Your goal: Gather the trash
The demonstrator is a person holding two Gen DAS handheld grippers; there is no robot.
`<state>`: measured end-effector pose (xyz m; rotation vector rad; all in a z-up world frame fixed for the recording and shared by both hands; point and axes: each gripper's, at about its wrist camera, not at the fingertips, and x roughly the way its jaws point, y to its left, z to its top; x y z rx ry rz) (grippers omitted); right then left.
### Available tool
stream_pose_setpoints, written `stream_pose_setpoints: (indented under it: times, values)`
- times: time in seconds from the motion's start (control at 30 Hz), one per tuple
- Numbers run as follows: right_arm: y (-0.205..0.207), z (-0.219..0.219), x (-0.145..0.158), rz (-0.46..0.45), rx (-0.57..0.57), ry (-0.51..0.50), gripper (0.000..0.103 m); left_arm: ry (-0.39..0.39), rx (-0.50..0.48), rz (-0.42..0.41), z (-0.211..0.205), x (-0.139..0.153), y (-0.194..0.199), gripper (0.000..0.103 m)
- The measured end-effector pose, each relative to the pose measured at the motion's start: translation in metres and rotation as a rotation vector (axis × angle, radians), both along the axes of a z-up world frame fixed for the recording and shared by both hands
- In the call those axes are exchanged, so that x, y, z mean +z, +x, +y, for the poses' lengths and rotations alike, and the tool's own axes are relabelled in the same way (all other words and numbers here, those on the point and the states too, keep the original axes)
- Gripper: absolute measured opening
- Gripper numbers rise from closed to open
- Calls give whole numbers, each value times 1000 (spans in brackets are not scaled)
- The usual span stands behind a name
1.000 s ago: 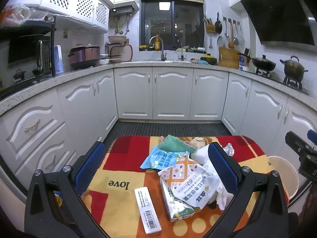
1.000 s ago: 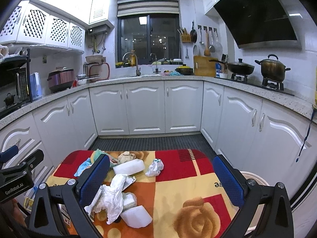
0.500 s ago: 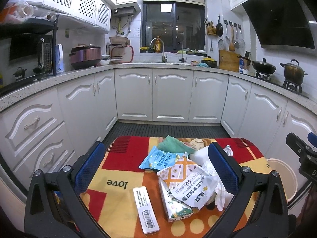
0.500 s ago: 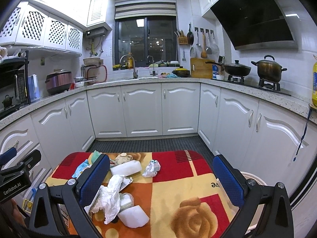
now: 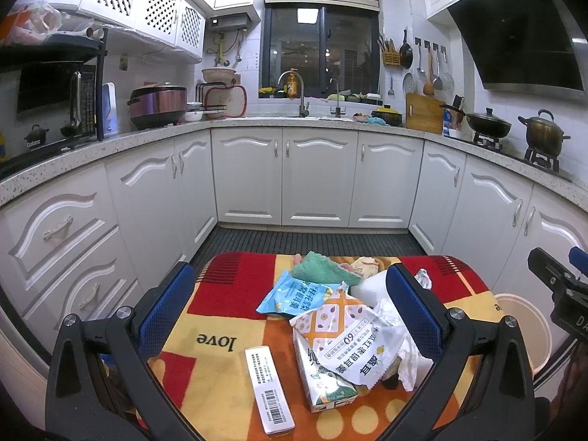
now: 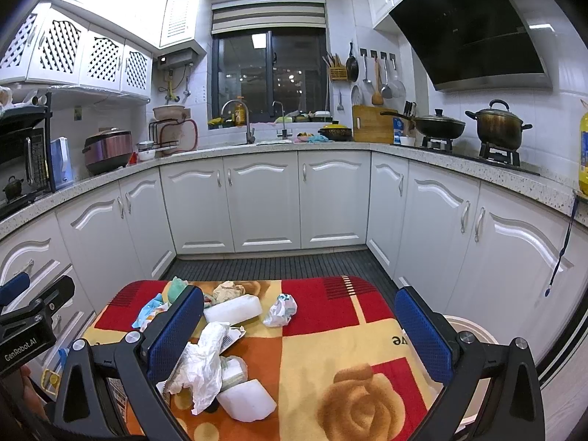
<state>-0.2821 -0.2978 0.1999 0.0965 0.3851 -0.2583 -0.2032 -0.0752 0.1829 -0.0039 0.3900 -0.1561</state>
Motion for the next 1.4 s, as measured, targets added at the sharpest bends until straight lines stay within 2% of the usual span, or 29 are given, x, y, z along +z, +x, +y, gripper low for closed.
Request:
stream_pose_setpoints:
  times: [1.4]
  values:
    - [6, 2, -9, 16, -2, -5, 103, -4, 21, 1, 6, -2, 5, 103]
